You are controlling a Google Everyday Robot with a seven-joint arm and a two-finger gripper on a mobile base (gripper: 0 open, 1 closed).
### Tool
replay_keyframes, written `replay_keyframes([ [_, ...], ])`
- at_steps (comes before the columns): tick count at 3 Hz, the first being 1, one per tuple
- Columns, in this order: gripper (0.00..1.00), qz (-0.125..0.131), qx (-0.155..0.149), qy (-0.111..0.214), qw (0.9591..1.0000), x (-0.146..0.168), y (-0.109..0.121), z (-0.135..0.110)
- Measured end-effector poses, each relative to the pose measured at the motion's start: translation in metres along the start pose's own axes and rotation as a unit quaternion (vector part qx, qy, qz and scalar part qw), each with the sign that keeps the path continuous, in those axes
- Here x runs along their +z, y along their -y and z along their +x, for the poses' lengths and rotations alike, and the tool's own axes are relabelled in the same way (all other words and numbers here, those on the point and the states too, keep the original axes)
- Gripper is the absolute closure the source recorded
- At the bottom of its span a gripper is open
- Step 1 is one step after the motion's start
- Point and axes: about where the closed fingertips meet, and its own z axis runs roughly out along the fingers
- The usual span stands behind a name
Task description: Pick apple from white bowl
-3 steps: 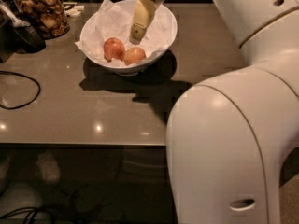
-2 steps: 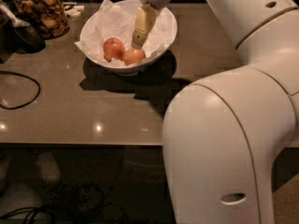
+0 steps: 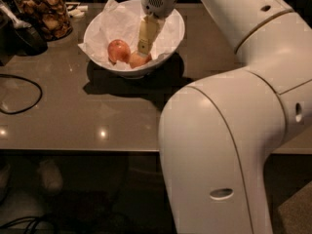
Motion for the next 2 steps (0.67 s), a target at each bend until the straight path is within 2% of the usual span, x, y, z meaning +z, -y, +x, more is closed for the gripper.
replay_keyframes([
  [2,0.28,-0.009,-0.004,-0.009,0.9999,0.0137,0.0025,-0.003],
])
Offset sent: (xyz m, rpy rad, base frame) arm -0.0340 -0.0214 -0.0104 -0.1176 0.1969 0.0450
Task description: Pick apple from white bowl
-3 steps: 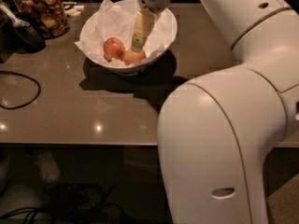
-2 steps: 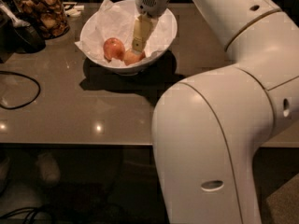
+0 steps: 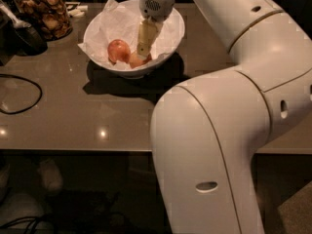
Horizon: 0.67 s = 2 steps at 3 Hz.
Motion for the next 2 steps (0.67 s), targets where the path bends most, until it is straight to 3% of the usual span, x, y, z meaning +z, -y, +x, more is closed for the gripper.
replay_keyframes([
  [2,0.29,-0.006,-0.005,-0.008,0.9999,0.0097,0.0011,-0.0047],
])
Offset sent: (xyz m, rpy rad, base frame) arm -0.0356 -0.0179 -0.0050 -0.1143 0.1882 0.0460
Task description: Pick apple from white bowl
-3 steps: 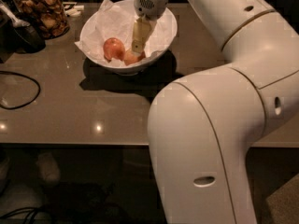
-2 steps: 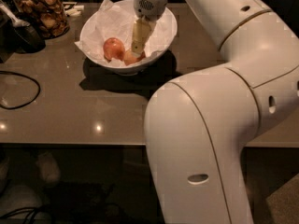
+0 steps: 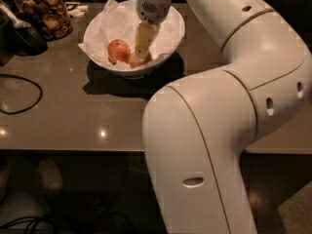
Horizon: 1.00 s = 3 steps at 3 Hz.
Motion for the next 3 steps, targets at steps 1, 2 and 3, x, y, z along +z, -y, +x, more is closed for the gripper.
replay_keyframes([
  [1,0.3,-0.005,-0.002,-0.003,1.0,0.005,0.001,-0.002],
  [2,0.31,-0.008,-0.001,-0.006,0.9999,0.011,0.003,-0.001],
  [3,0.31,-0.012,-0.001,-0.009,0.9999,0.016,0.005,0.0],
])
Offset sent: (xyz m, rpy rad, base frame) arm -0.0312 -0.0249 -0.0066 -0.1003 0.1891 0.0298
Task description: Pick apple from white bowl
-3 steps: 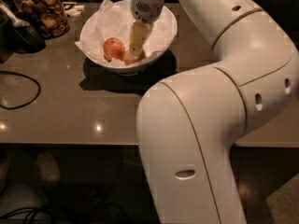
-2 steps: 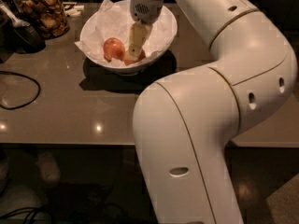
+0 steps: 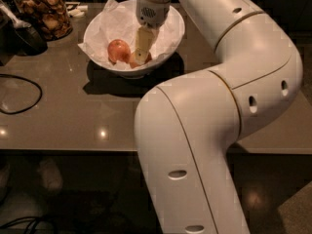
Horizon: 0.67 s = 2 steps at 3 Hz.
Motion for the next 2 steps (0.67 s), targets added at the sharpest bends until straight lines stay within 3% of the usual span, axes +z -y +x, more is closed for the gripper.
replay_keyframes([
  [2,0.32,-0.01,-0.001,-0.003,0.9999,0.0115,0.0027,-0.0002],
])
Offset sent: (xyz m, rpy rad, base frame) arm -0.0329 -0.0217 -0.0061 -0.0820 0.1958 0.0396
